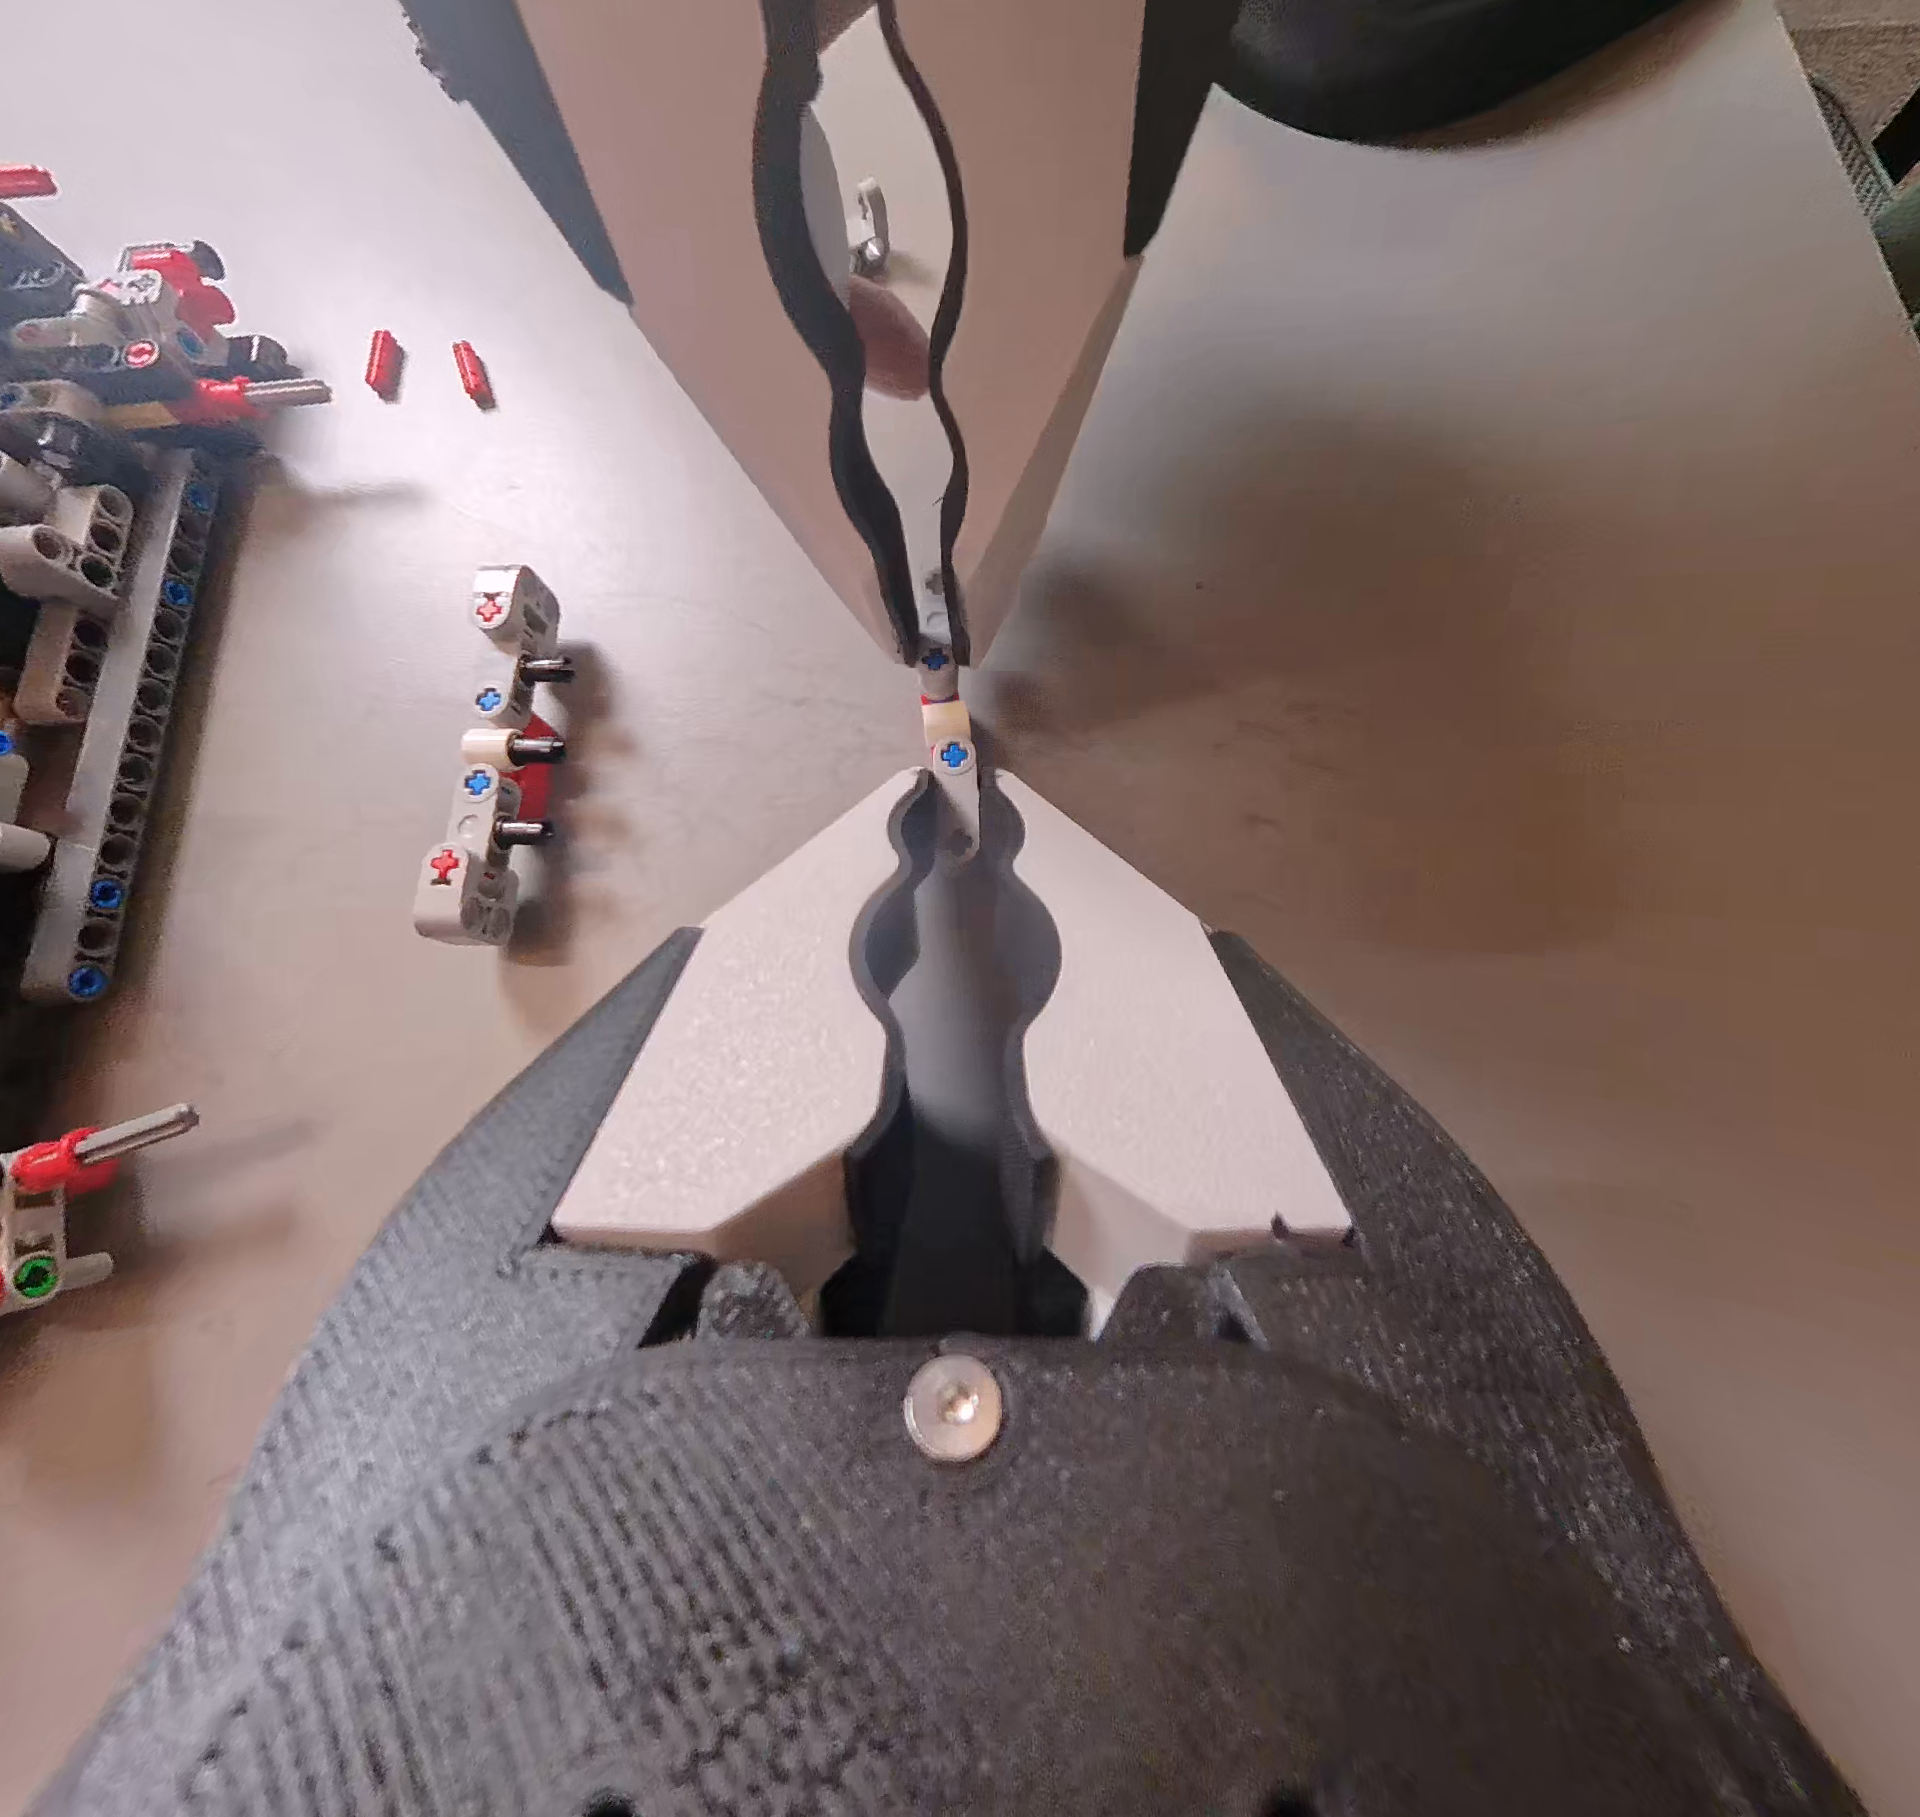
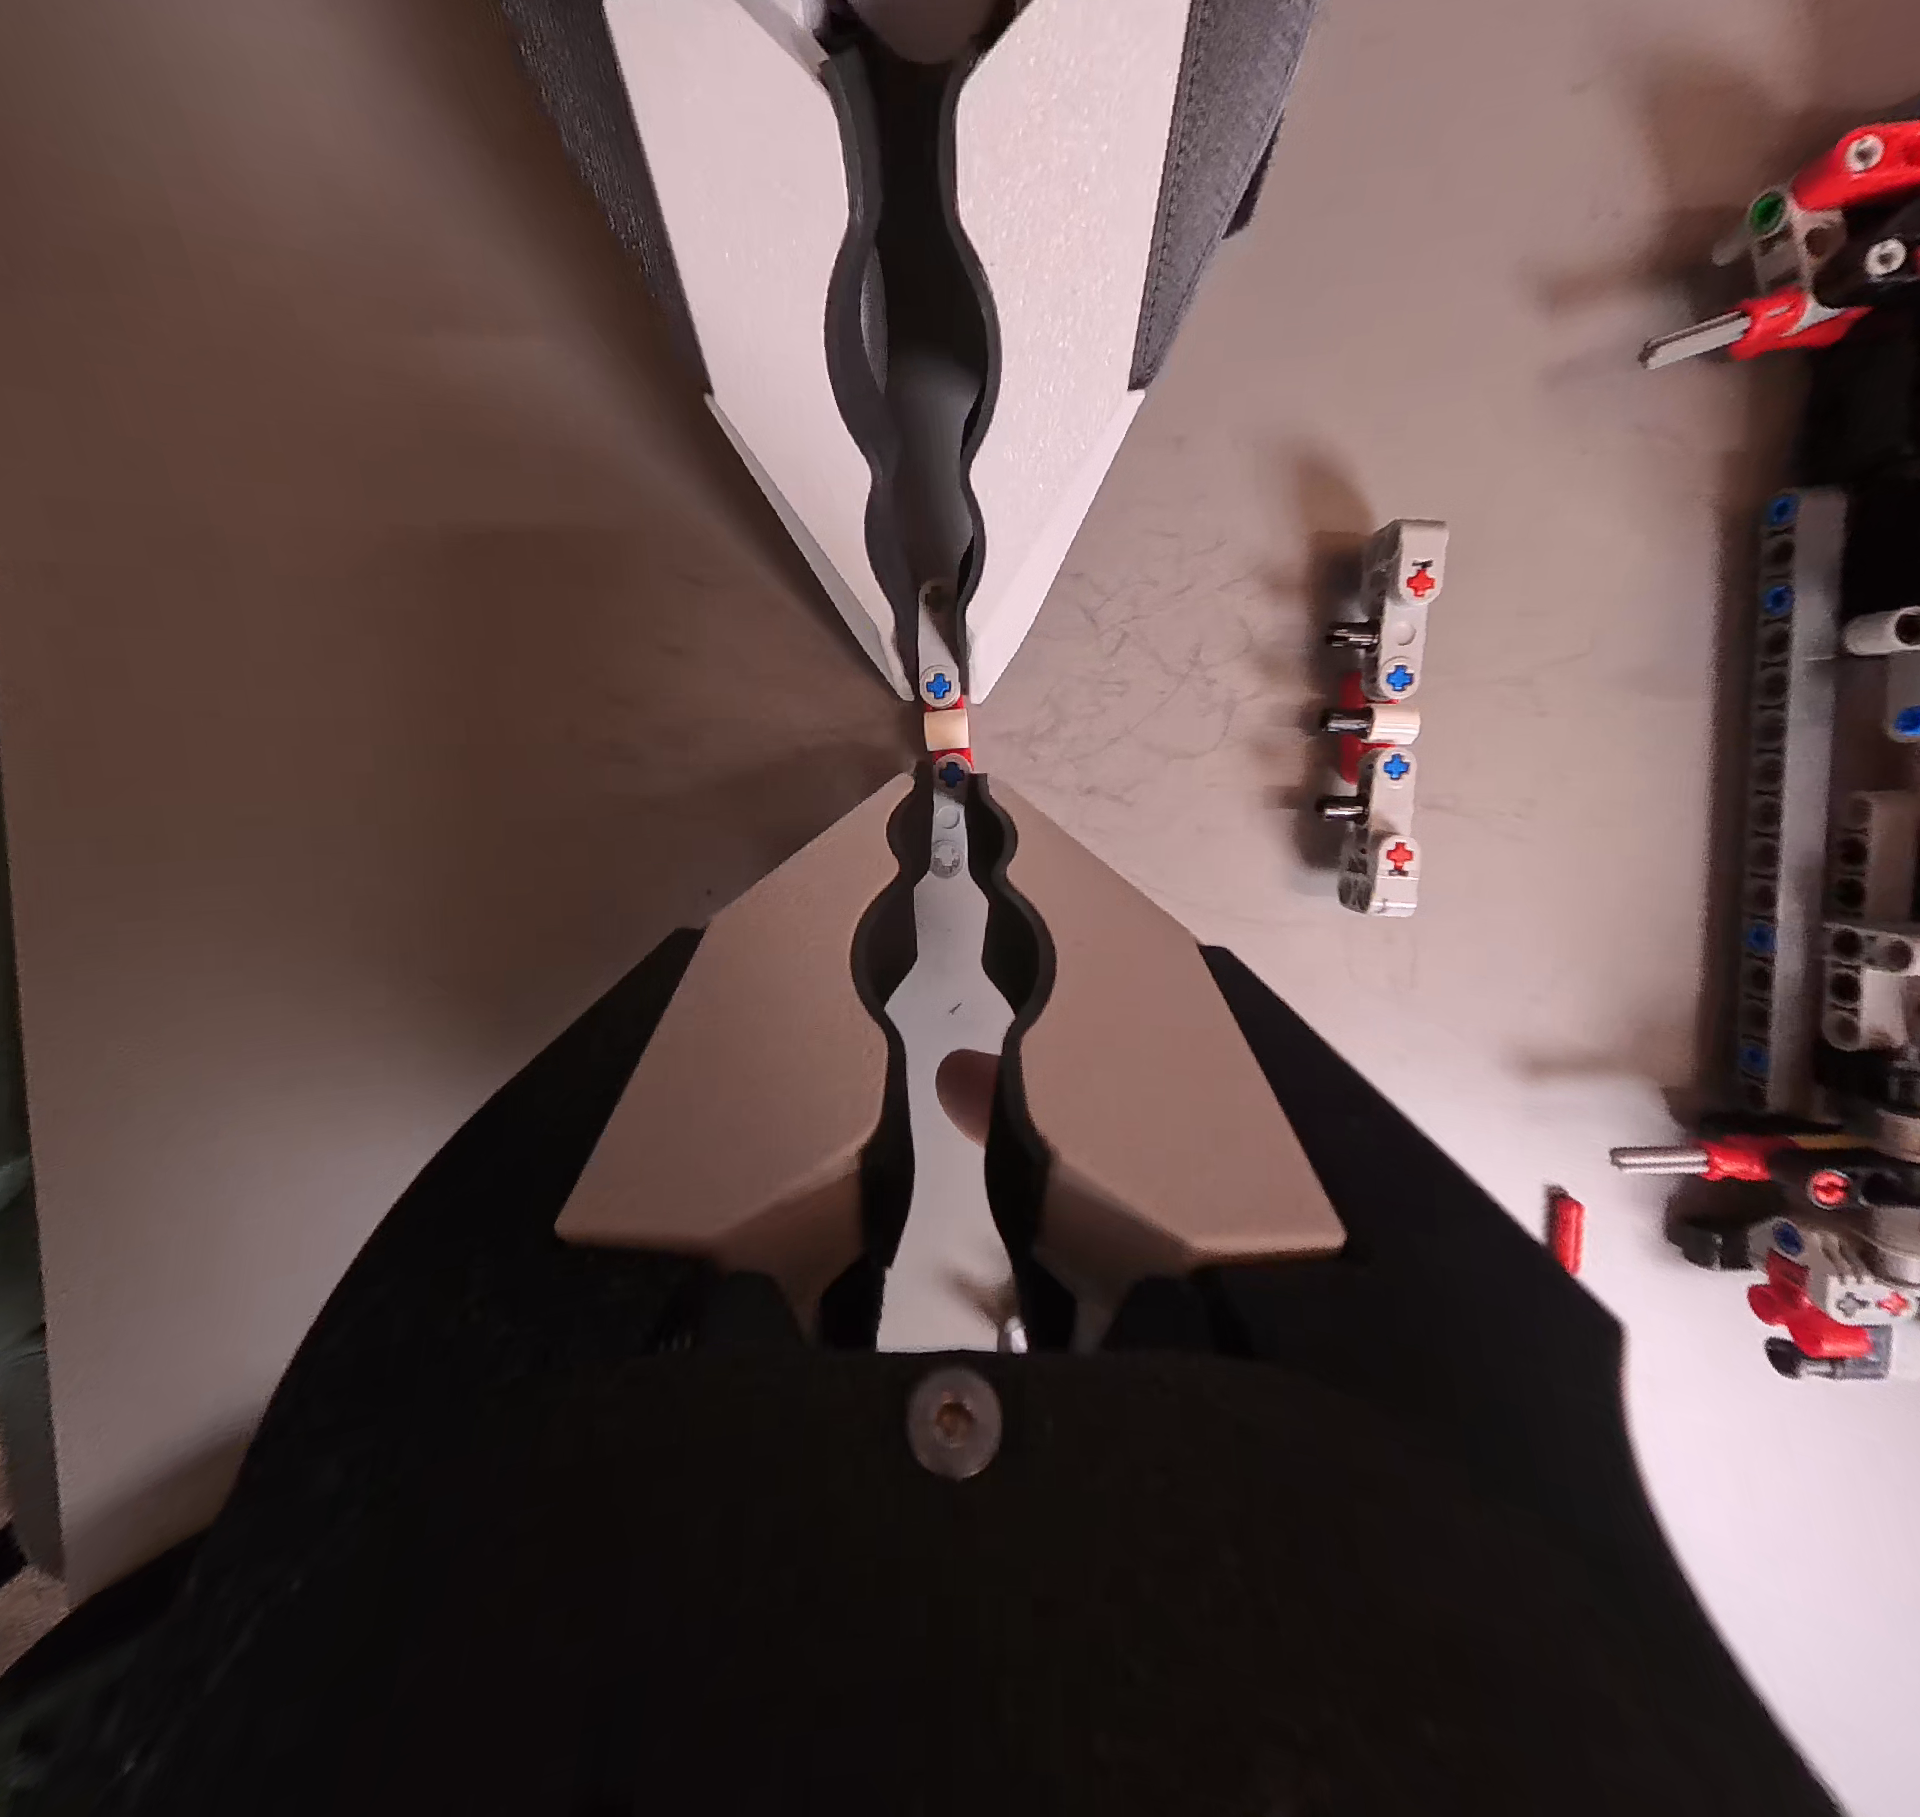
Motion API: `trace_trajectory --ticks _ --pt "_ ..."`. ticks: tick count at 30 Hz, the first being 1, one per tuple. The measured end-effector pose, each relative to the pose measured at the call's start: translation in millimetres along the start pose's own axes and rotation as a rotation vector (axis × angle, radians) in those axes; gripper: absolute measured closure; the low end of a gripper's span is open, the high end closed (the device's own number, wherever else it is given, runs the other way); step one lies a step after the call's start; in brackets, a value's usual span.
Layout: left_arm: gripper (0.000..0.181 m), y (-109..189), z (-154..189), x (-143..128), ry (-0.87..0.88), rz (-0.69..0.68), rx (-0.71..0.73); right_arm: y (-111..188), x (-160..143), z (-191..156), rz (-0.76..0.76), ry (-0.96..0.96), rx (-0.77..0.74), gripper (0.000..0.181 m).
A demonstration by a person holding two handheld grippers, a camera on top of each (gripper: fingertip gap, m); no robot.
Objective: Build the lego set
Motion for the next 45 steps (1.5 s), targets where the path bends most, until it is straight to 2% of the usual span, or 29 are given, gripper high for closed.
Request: trace_trajectory --ticks 12,17,22,24,26,31,33,38,45 --pt "0.175 0.0 0.1 0.0 -0.001 0.002 0.000 -5.4 7.1 -4.8 -0.102 0.073 -0.056 0.177" --pt "0.175 0.6 2.0 -0.3 -0.015 0.011 0.032 -5.2 3.0 -9.4 -0.044 0.037 -0.114 0.176" --pt "0.164 0.2 3.7 0.4 -0.008 0.011 0.022 -8.4 -0.9 -15.7 -0.017 0.053 -0.137 0.171" --pt "0.166 -1.3 4.4 1.3 -0.009 0.008 0.015 -13.8 -1.9 -18.5 -0.034 0.084 -0.117 0.169" --pt "0.175 -2.2 5.8 1.6 -0.025 0.006 0.012 -15.3 1.4 -17.3 -0.014 0.096 -0.117 0.169" --pt "0.175 -1.8 5.8 1.1 -0.027 0.003 -0.003 -15.4 6.2 -15.1 -0.032 0.141 -0.071 0.168" --pt "0.175 -1.6 6.4 0.6 -0.031 0.001 -0.021 -16.5 6.8 -13.9 -0.041 0.153 -0.071 0.175" --pt "0.175 -1.7 6.5 0.5 -0.027 -0.001 -0.022 -16.6 7.1 -10.0 -0.041 0.159 -0.029 0.175" --pt "0.173 0.7 7.0 -1.3 -0.027 0.004 0.005 -19.1 9.4 -14.4 -0.005 0.114 -0.090 0.175"
Point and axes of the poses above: each gripper's, where its closed fingertips meet, y back along the fingers, x out of its top, z = x × y across the jaws, the point moved 9 cm from there along y, back along the fingers, and after that the axes turned 11 degrees about y, right-handed, at the moved point
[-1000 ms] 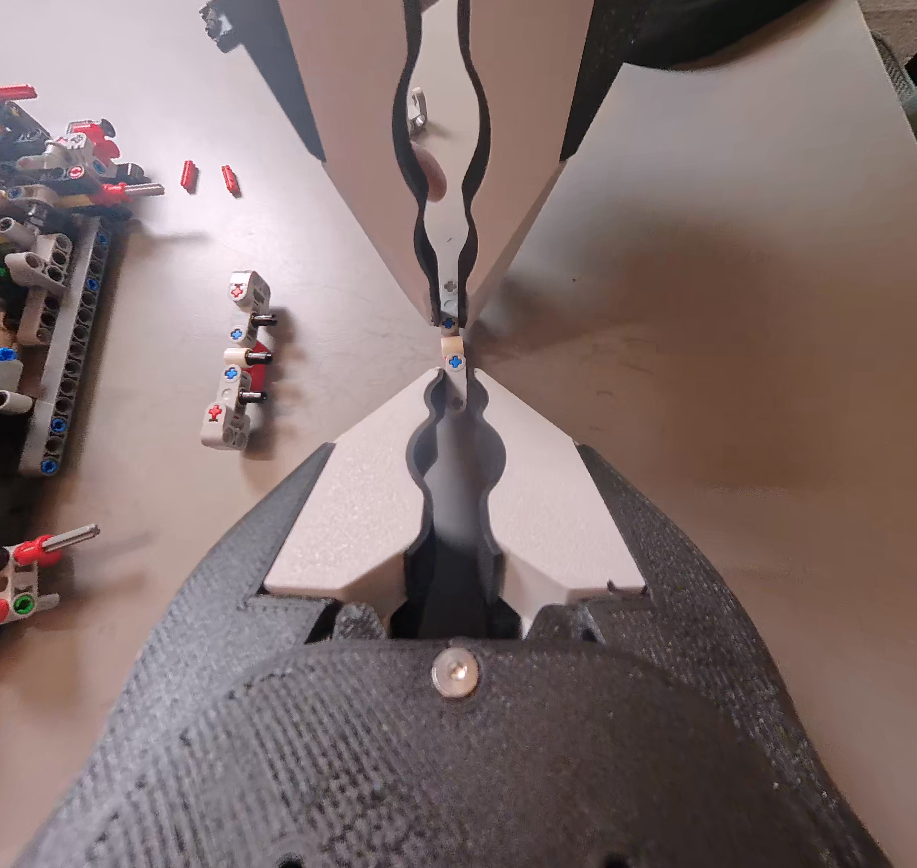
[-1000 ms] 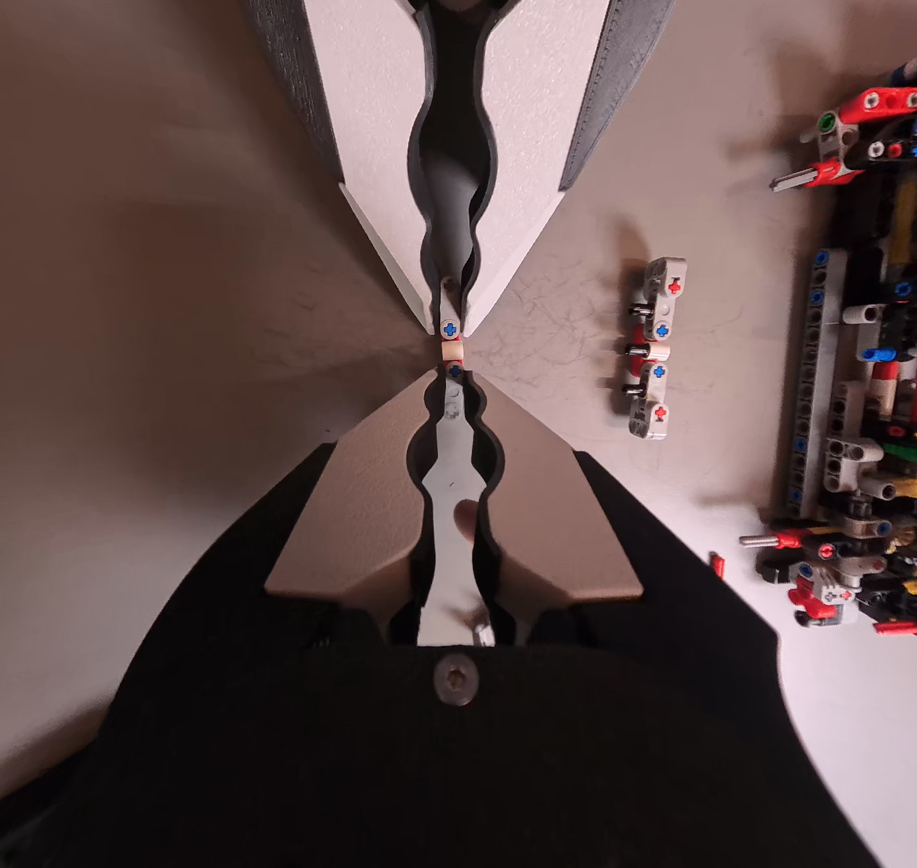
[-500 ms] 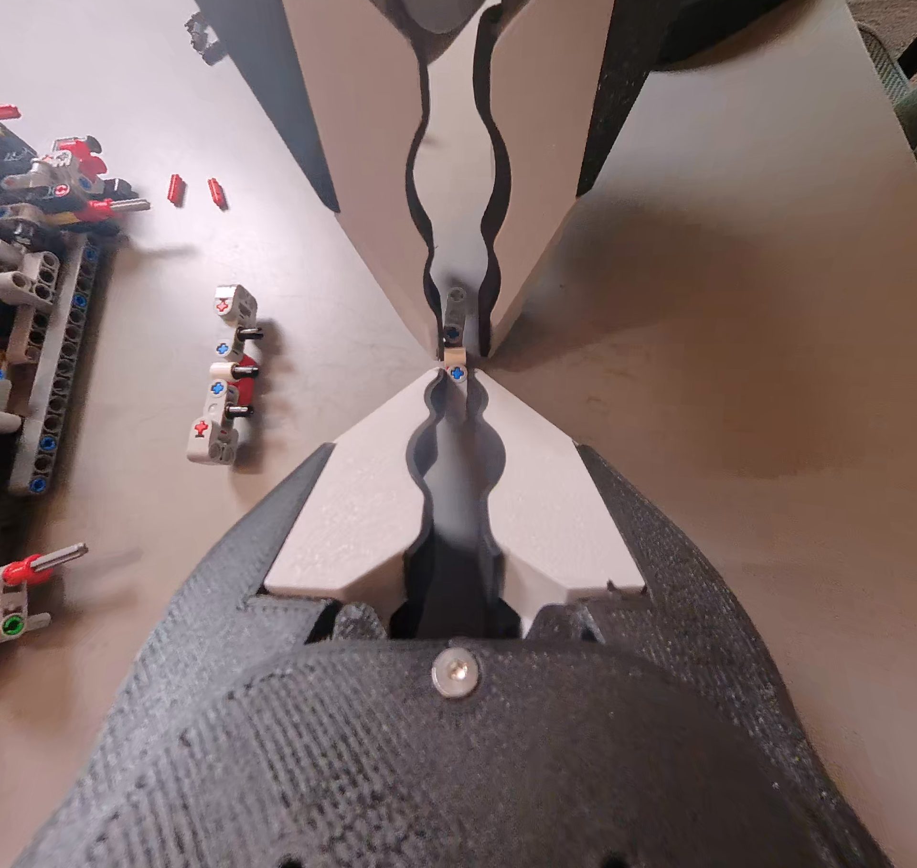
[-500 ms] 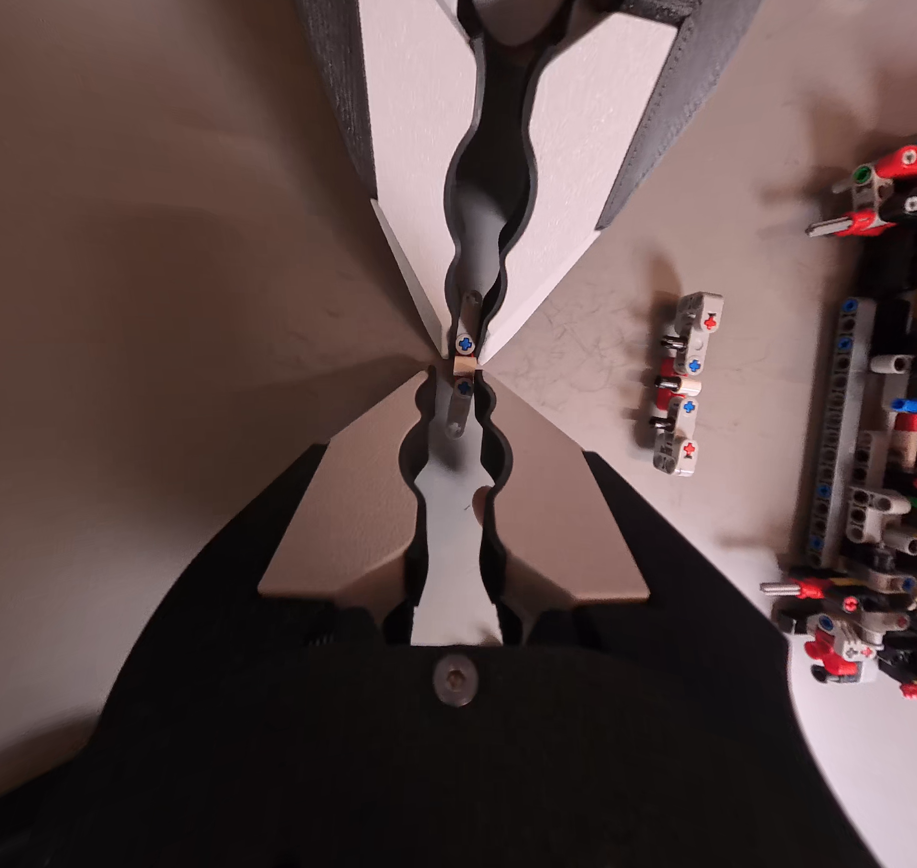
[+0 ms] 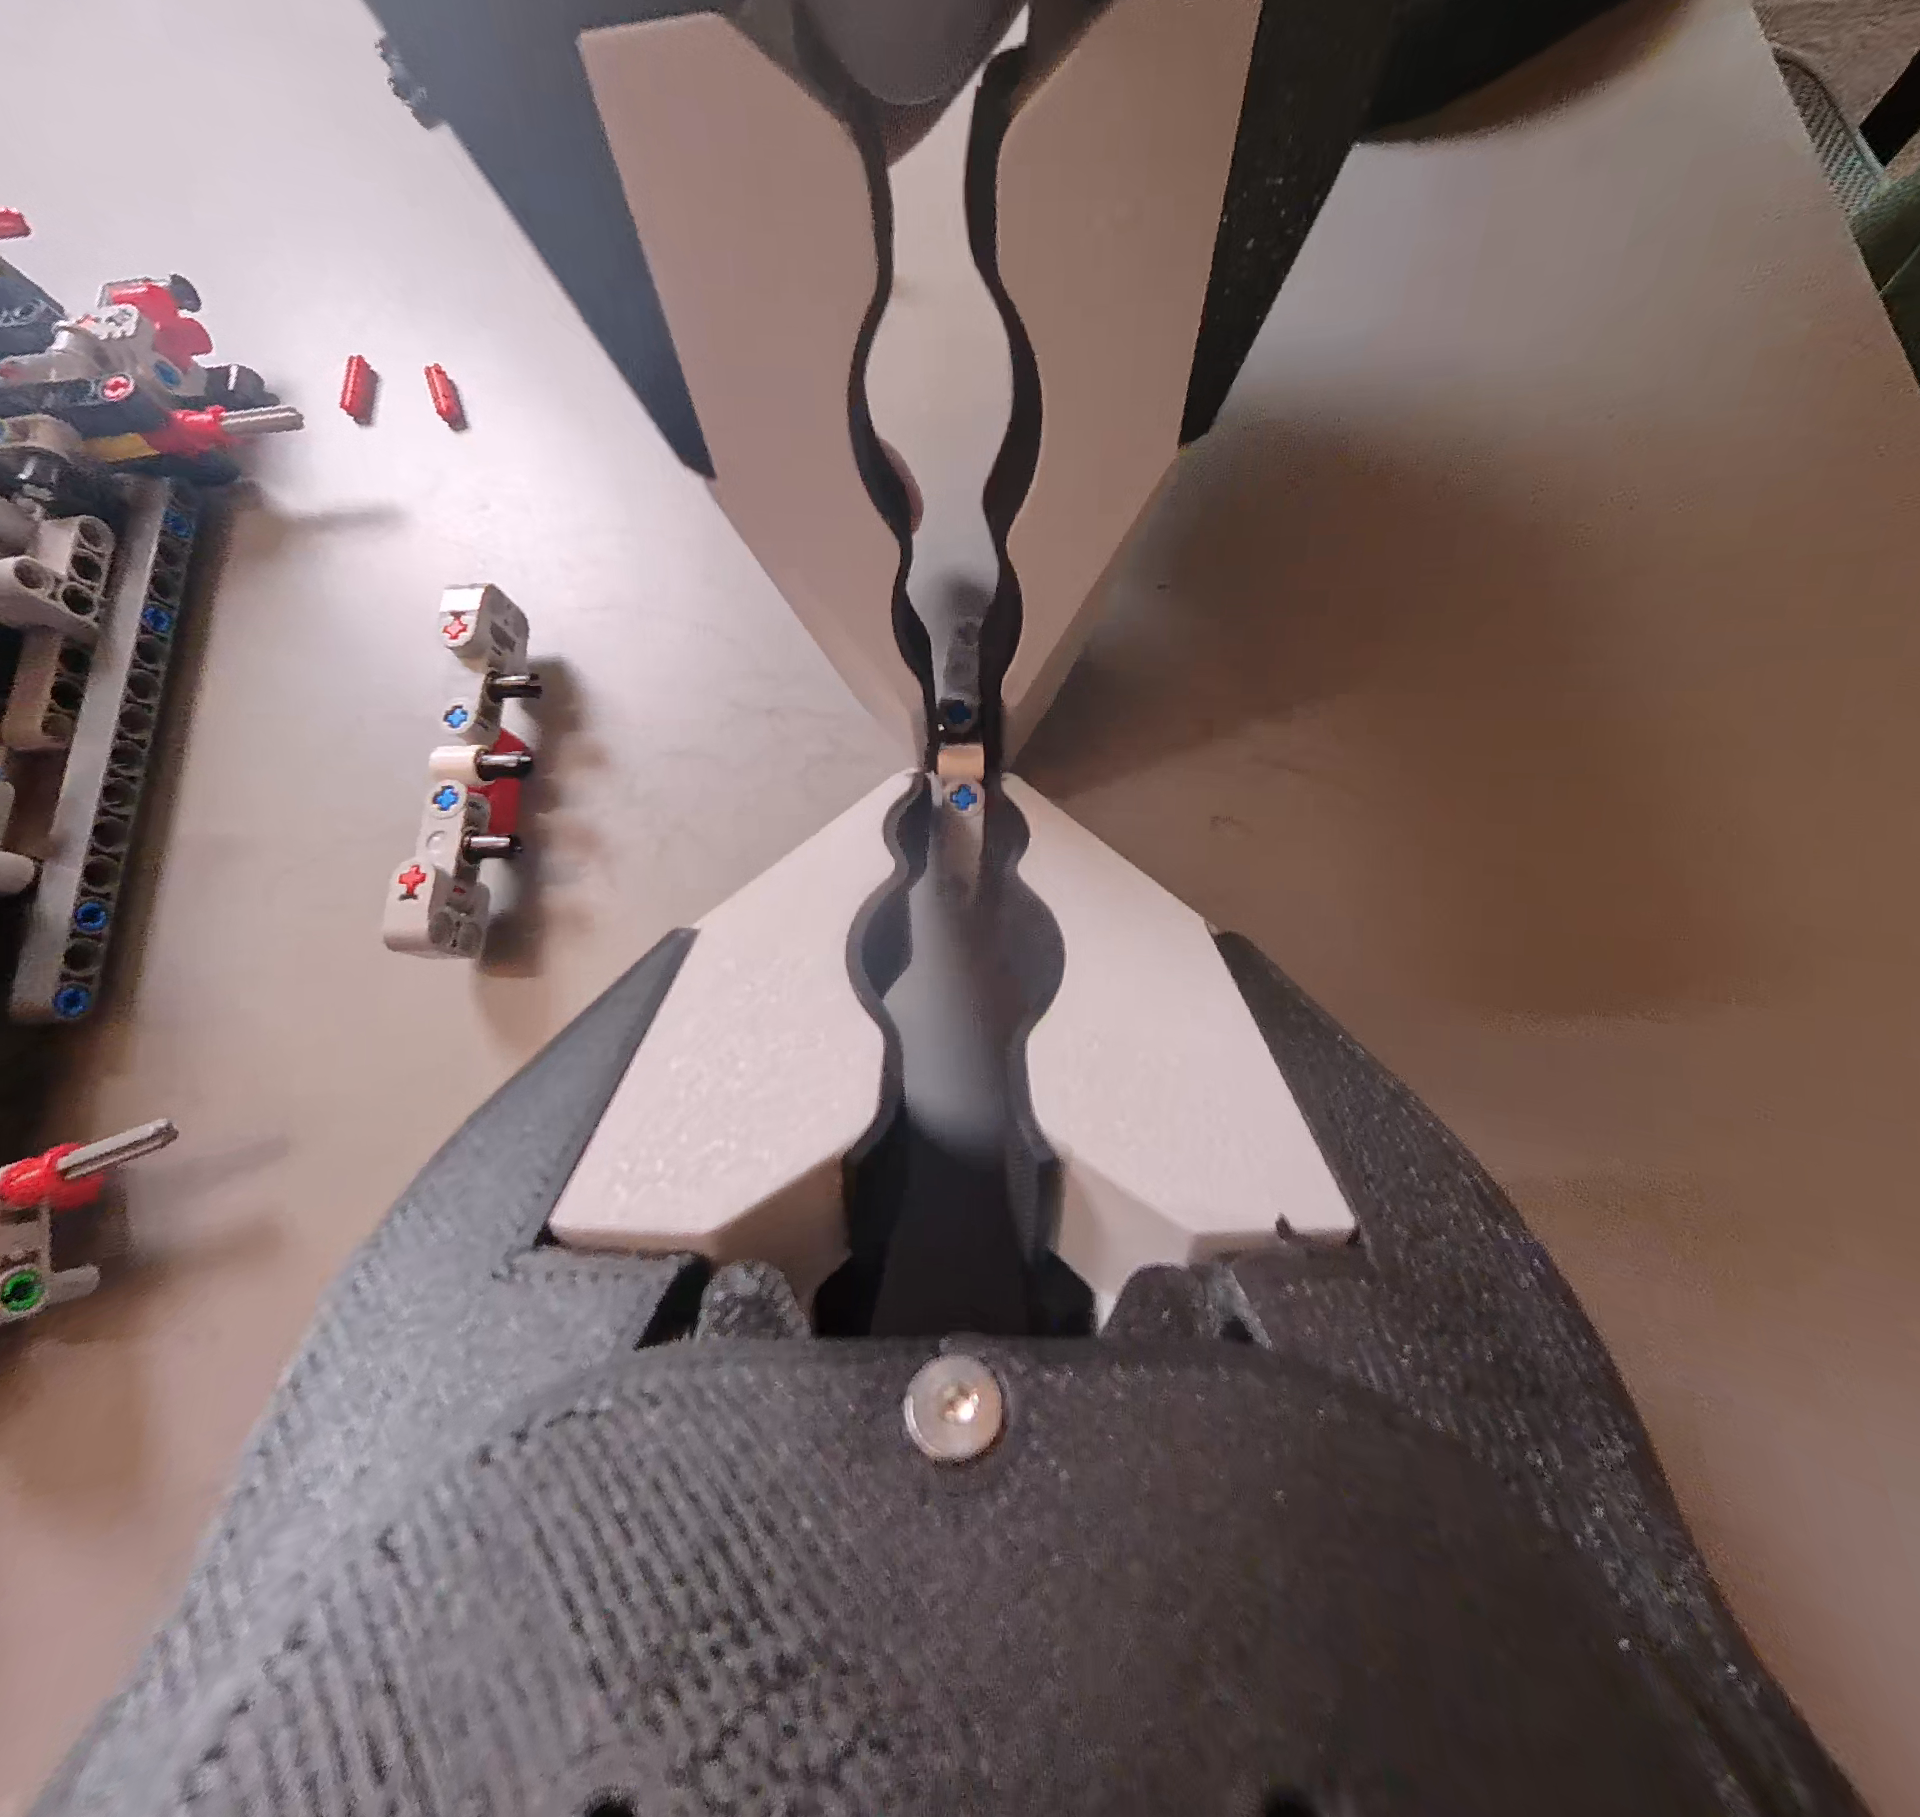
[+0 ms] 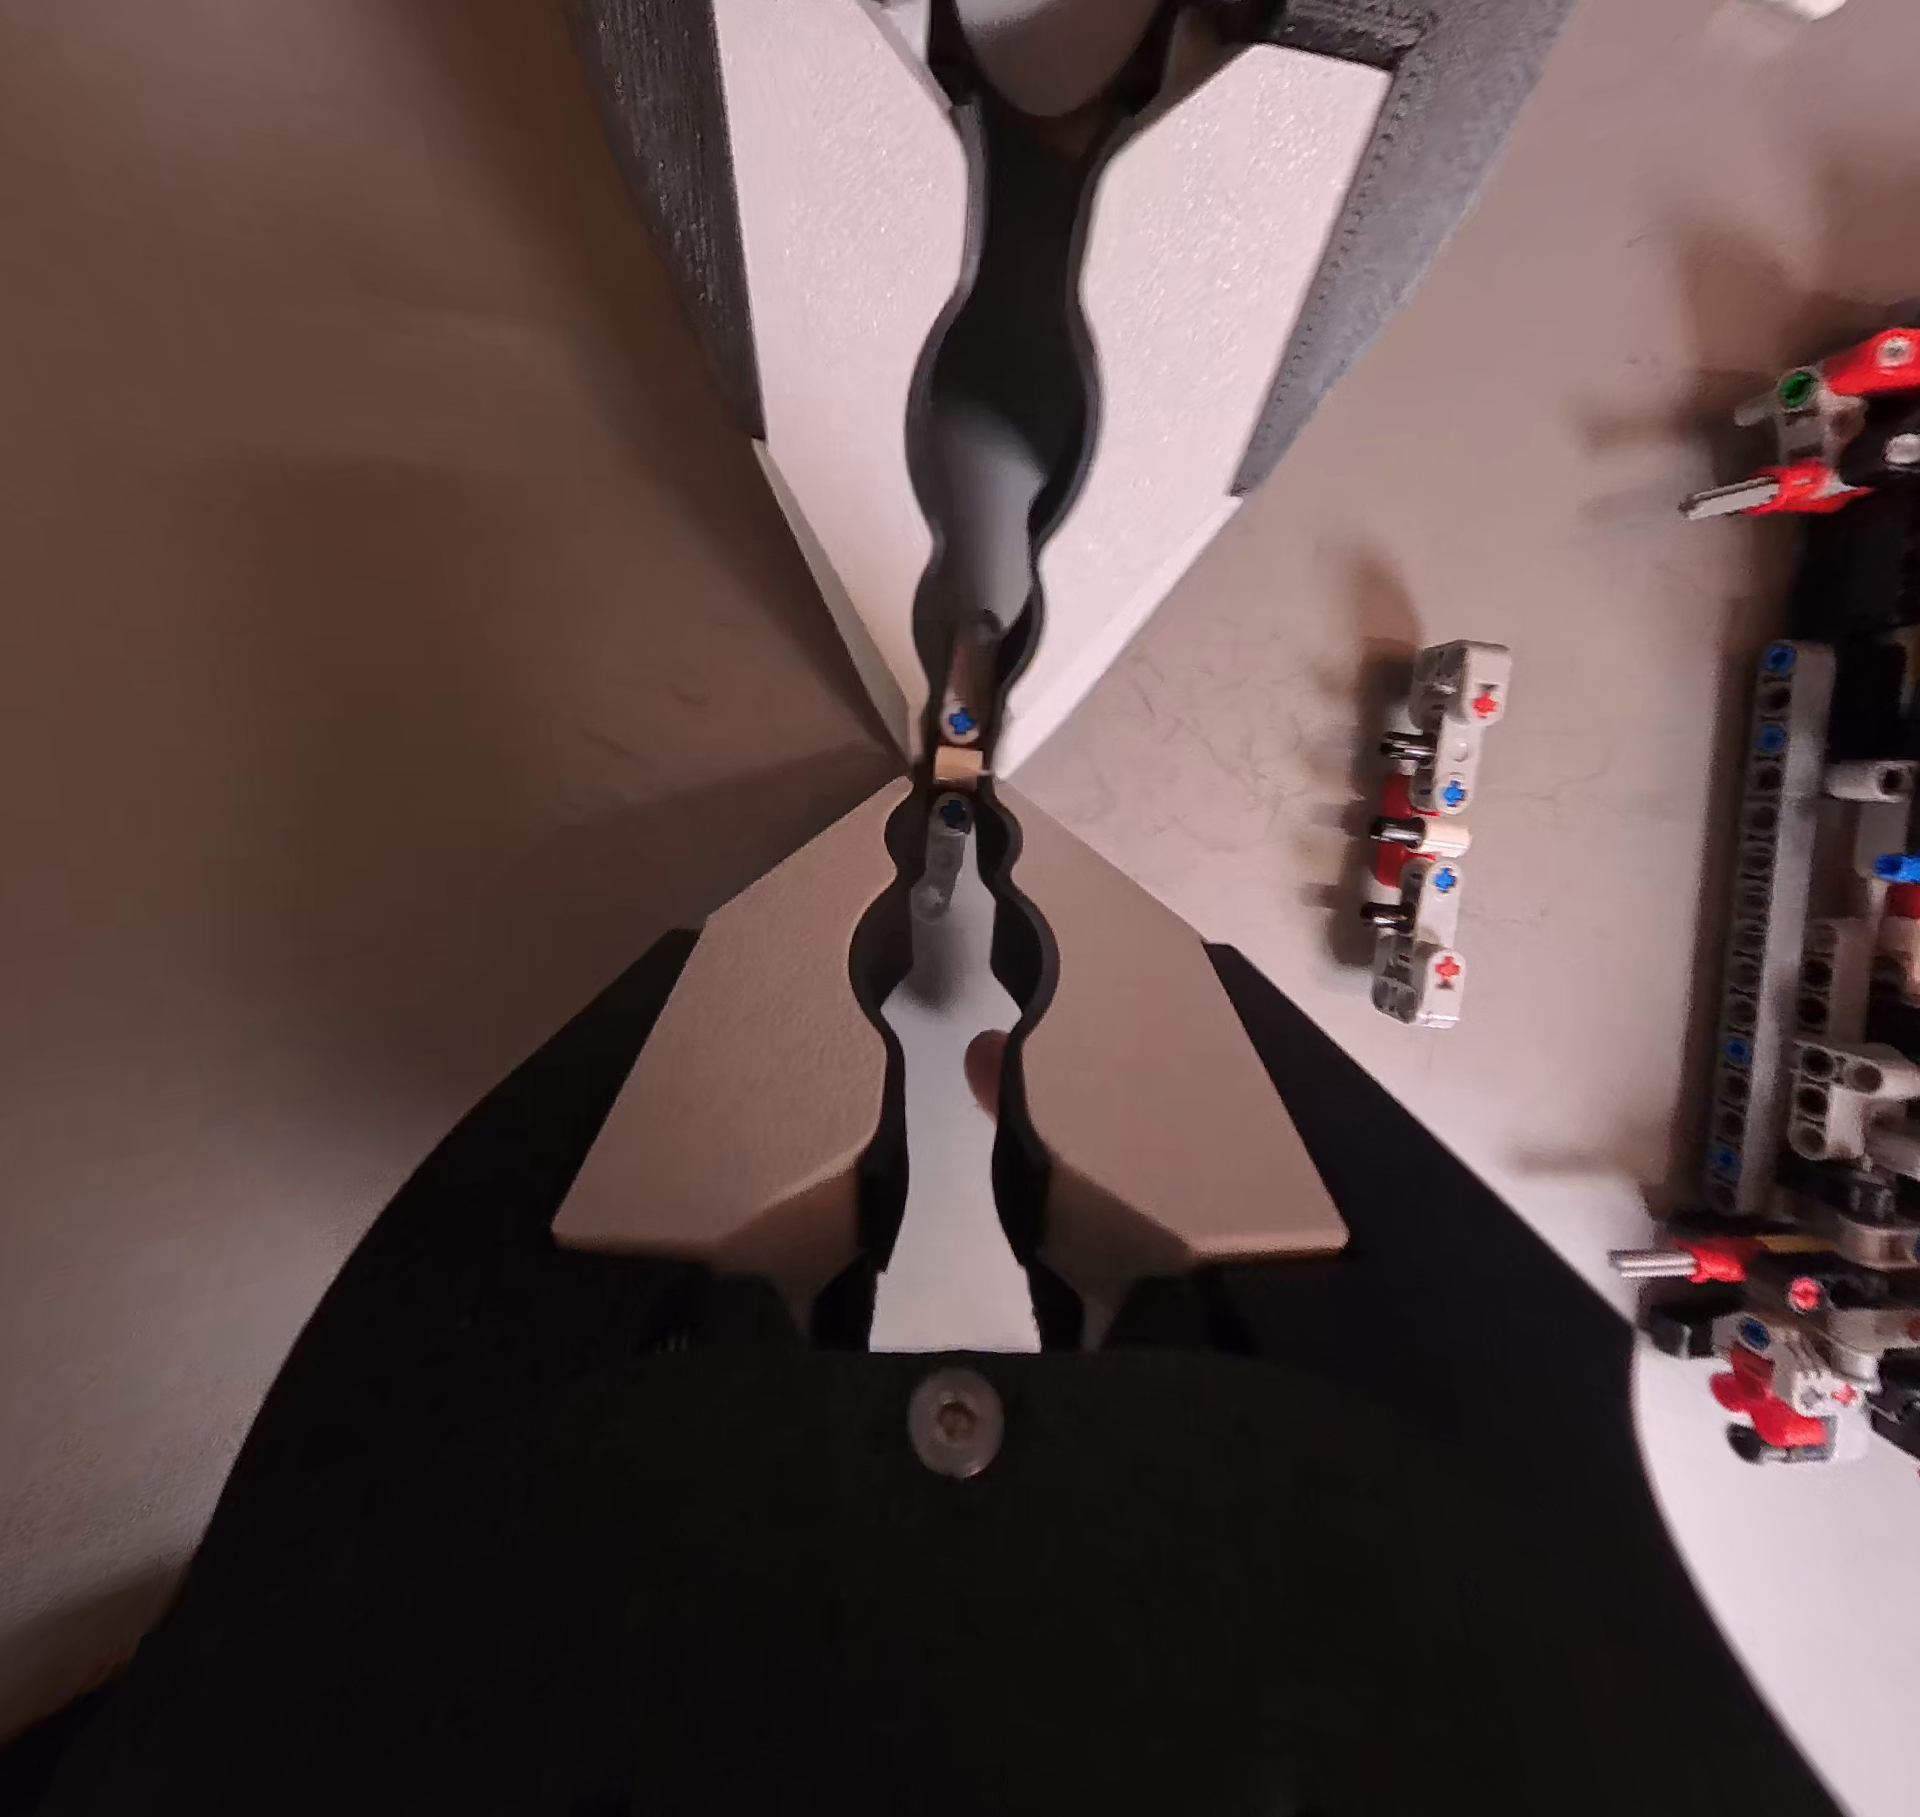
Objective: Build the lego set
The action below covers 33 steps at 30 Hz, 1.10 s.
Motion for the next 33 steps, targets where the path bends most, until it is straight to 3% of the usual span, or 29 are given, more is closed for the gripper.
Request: trace_trajectory --ticks 6,13,23,33 --pt "0.175 3.9 1.2 0.3 -0.046 0.022 0.041 11.8 -15.6 -6.7 0.313 -0.103 -0.101 0.161" --pt "0.175 25.4 6.6 10.8 -0.126 0.210 0.120 34.4 -31.6 -14.0 0.514 0.038 -0.302 0.154" --pt "0.175 24.3 16.4 13.5 -0.169 0.209 0.110 29.6 -25.7 -23.5 0.559 0.148 -0.340 0.174" --pt "0.175 24.1 23.5 13.5 -0.169 0.147 0.083 24.0 -24.7 -30.4 0.572 0.231 -0.331 0.174"
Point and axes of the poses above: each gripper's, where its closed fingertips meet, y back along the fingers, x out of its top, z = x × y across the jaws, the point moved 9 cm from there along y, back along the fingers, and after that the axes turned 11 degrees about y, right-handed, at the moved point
